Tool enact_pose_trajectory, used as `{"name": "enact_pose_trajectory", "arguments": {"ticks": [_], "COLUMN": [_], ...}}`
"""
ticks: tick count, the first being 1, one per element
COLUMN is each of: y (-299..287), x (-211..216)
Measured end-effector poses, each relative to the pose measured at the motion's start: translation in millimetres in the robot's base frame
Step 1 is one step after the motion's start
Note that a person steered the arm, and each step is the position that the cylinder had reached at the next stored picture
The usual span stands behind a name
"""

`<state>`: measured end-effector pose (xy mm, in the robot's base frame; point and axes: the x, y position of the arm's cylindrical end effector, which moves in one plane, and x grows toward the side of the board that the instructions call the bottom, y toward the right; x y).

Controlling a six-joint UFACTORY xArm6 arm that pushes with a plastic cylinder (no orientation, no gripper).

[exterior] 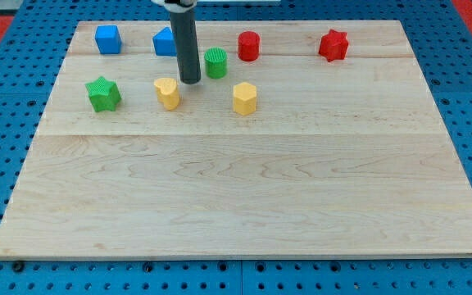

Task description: Move the green star to the bottom left of the red circle

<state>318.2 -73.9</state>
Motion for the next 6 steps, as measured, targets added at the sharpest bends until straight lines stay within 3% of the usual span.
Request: {"name": "enact_pose_trajectory", "arguments": {"ticks": [1,2,3,4,6], "y": [-38,-11,31,36,-7], "x": [-28,-44,-33,-22,-14]}}
